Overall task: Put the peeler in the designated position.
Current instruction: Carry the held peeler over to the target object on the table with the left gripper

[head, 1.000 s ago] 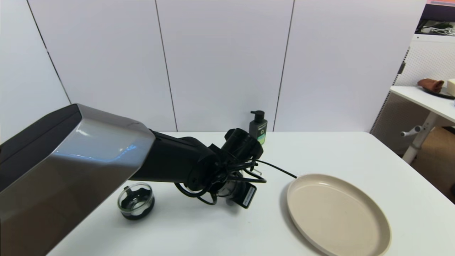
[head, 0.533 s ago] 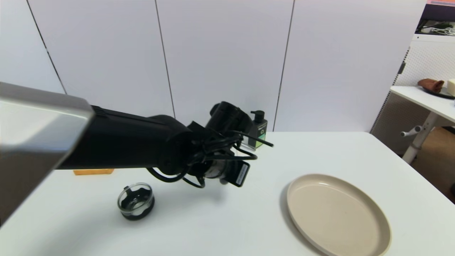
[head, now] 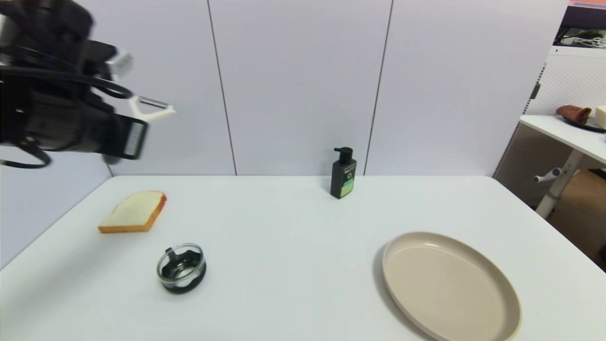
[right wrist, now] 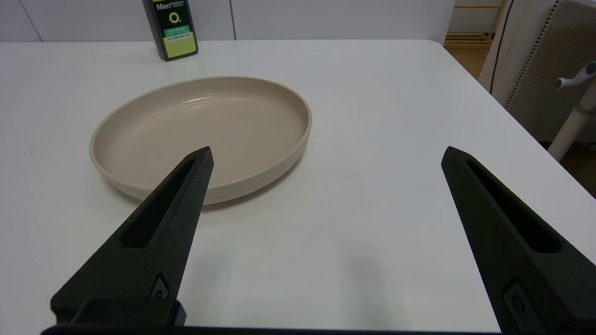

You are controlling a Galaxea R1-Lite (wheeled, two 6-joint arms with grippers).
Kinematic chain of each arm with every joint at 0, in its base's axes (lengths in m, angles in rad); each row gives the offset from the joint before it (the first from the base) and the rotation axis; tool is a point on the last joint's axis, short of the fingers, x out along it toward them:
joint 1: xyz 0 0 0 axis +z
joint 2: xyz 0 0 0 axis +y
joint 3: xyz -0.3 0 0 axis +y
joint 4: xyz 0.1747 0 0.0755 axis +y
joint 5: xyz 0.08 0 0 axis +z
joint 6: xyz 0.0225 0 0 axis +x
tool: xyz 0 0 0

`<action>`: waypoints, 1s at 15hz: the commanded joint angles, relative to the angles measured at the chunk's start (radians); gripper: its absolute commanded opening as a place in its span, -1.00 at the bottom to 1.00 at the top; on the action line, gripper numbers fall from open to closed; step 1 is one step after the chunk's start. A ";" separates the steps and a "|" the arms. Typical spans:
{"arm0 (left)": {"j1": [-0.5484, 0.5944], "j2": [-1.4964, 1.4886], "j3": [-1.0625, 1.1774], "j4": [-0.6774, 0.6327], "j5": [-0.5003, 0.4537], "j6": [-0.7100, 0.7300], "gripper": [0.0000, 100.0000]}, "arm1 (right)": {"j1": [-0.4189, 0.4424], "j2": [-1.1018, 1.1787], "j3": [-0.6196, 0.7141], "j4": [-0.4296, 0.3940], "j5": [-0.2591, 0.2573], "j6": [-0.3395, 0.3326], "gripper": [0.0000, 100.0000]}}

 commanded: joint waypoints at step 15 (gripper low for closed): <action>0.863 0.383 0.005 0.305 -1.097 2.089 -1.00 | 0.000 0.000 0.000 0.000 0.000 -0.001 1.00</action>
